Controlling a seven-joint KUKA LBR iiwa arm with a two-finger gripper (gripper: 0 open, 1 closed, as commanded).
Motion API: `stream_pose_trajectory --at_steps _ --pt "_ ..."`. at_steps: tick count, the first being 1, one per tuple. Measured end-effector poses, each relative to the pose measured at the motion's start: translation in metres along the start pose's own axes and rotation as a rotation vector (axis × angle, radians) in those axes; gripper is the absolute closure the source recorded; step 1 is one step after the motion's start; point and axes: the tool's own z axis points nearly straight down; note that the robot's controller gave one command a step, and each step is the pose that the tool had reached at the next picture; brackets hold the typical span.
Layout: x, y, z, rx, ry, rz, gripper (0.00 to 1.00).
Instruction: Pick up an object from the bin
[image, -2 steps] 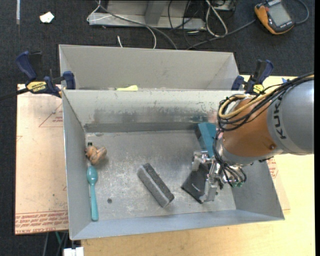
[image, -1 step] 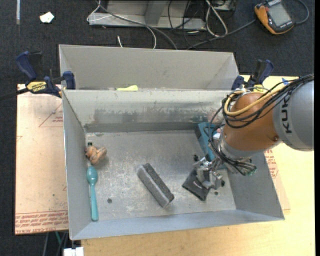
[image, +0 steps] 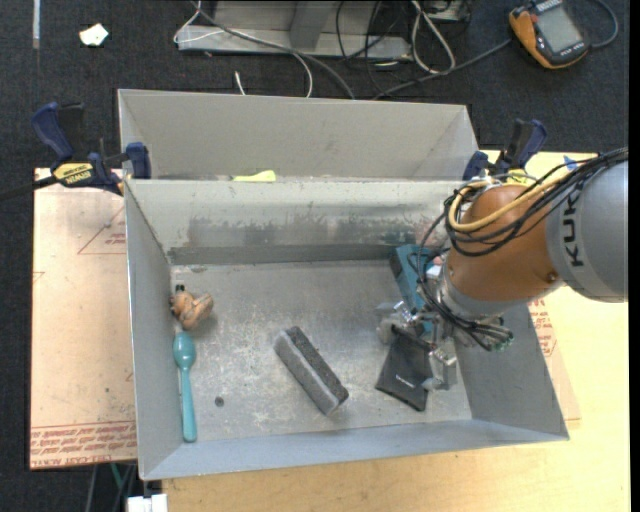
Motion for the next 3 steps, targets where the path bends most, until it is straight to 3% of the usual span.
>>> stream_pose_trajectory --at_steps 1,2,3 --pt "0.0 0.0 0.0 0.0 0.001 0.0 1.0" --pt "0.0 0.0 0.0 0.0 0.001 0.0 1.0" --pt "-0.003 0.003 -0.058 -0.004 0.004 -0.026 1.0"
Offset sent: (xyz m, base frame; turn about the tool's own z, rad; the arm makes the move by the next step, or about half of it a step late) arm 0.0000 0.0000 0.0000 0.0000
